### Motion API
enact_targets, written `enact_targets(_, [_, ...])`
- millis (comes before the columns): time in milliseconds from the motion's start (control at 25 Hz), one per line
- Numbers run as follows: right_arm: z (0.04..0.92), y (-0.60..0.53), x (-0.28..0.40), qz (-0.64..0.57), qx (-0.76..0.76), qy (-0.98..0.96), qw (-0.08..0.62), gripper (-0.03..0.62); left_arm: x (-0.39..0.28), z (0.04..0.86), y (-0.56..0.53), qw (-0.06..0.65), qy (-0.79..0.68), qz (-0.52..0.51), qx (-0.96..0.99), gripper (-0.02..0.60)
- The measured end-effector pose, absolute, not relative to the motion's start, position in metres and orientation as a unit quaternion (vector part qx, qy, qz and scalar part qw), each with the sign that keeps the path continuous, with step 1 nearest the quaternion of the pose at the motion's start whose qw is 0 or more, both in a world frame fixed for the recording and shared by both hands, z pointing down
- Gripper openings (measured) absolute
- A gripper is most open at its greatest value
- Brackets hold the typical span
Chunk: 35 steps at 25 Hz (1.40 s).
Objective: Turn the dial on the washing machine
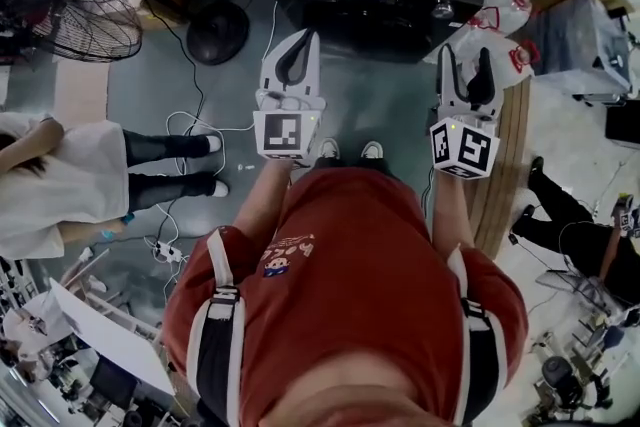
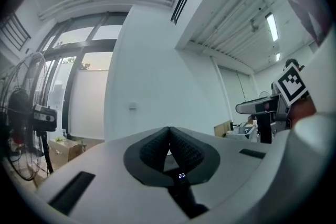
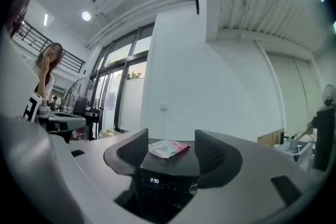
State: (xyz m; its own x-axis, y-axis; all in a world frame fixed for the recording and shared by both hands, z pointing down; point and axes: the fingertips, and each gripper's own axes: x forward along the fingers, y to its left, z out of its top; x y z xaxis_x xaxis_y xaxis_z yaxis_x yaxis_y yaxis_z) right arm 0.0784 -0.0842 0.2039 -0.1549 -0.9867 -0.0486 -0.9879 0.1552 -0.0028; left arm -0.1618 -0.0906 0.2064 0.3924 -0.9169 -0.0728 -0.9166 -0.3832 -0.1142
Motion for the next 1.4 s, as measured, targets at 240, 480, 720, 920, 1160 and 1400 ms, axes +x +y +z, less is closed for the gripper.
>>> enact_targets(240, [0.196, -0.082, 0.063, 0.034, -0.648, 0.761, 0.010, 0.273, -0.178, 0.191, -0.090, 0.073, 0.560, 0.010, -0.825, 0.017])
enact_targets(480, [0.193, -0.083, 0.054, 0.035, -0.647, 0.762, 0.008, 0.239, -0.181, 0.188, -0.087, 0.078, 0.558, 0.011, -0.826, 0.015])
enact_targets(720, [0.196, -0.084, 0.051, 0.031, -0.647, 0.762, -0.001, 0.151, -0.182, 0.192, -0.086, 0.076, 0.560, 0.007, -0.825, 0.017])
enact_targets(920, [0.197, -0.082, 0.056, 0.032, -0.646, 0.763, -0.004, 0.019, -0.177, 0.196, -0.086, 0.068, 0.561, 0.009, -0.825, 0.017])
enact_targets(1160, [0.198, -0.088, 0.060, 0.028, -0.645, 0.763, -0.002, 0.008, -0.172, 0.194, -0.090, 0.070, 0.561, 0.007, -0.825, 0.017])
enact_targets(1400, [0.202, -0.091, 0.061, 0.030, -0.644, 0.764, -0.009, 0.008, -0.175, 0.202, -0.093, 0.071, 0.563, 0.000, -0.823, 0.017])
